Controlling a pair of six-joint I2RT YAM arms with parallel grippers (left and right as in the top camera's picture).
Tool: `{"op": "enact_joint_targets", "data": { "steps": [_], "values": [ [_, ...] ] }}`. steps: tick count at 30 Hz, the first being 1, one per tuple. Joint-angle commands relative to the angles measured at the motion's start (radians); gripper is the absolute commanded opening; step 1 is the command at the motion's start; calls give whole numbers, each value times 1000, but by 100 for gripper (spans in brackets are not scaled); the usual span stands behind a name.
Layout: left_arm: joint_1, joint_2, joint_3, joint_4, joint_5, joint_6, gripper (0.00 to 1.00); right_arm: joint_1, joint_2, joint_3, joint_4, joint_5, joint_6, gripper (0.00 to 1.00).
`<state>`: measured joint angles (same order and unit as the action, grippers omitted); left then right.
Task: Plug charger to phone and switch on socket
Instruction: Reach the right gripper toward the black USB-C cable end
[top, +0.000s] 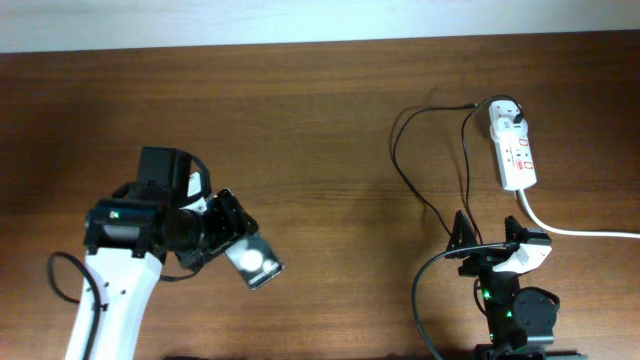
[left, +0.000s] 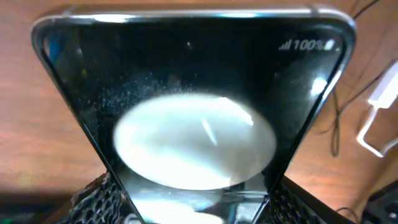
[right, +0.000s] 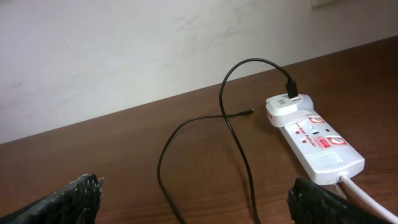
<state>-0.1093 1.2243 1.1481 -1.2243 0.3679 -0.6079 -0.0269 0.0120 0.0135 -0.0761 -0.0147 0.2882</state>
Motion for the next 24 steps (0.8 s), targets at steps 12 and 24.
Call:
{"op": "enact_joint_targets", "data": {
  "steps": [12,24],
  "values": [
    [0,-7,-111,179,131,-455,57,7,-6,-8,29,-1101,637,99],
    [0,-6,-112,297,289,-551,57,10,216,90,47,-1069,697,98]
  ]
}}
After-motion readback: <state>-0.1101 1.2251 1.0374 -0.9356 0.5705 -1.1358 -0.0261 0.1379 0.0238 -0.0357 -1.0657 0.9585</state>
